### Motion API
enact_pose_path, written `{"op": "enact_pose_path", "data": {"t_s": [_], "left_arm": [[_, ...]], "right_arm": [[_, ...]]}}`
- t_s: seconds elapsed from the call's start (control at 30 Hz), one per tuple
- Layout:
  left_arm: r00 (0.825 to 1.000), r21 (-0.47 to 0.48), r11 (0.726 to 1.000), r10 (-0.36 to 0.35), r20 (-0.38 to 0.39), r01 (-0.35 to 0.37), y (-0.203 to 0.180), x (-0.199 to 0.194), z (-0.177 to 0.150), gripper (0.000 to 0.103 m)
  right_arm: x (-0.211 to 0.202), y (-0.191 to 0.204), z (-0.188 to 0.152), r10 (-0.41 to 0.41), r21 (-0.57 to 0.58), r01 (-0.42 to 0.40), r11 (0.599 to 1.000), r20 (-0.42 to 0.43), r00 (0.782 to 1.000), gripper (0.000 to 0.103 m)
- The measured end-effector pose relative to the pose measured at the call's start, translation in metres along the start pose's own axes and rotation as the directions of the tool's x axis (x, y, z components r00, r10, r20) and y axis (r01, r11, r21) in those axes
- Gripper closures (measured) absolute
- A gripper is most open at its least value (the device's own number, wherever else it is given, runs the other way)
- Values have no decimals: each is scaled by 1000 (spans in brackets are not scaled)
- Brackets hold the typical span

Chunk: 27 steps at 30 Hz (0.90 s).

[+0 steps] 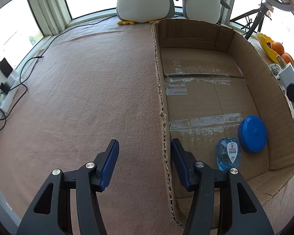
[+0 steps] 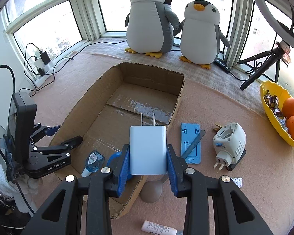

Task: Organize rigid objects
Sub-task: 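Carry the white charger into the box and open the right gripper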

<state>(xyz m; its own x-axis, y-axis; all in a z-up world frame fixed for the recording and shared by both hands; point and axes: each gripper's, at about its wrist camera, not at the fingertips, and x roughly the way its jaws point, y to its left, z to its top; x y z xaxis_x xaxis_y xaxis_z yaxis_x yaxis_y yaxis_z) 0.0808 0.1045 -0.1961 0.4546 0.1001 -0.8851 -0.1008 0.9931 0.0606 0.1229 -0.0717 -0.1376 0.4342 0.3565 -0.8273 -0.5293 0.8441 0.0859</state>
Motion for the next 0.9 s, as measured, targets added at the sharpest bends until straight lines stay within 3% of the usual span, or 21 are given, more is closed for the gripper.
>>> {"op": "enact_pose_path", "data": {"t_s": [0.9], "left_arm": [[1000, -1, 1000, -3, 0, 3, -2, 0, 2, 48]], "right_arm": [[43, 24, 19, -14, 28, 14, 999, -30, 999, 71]]}}
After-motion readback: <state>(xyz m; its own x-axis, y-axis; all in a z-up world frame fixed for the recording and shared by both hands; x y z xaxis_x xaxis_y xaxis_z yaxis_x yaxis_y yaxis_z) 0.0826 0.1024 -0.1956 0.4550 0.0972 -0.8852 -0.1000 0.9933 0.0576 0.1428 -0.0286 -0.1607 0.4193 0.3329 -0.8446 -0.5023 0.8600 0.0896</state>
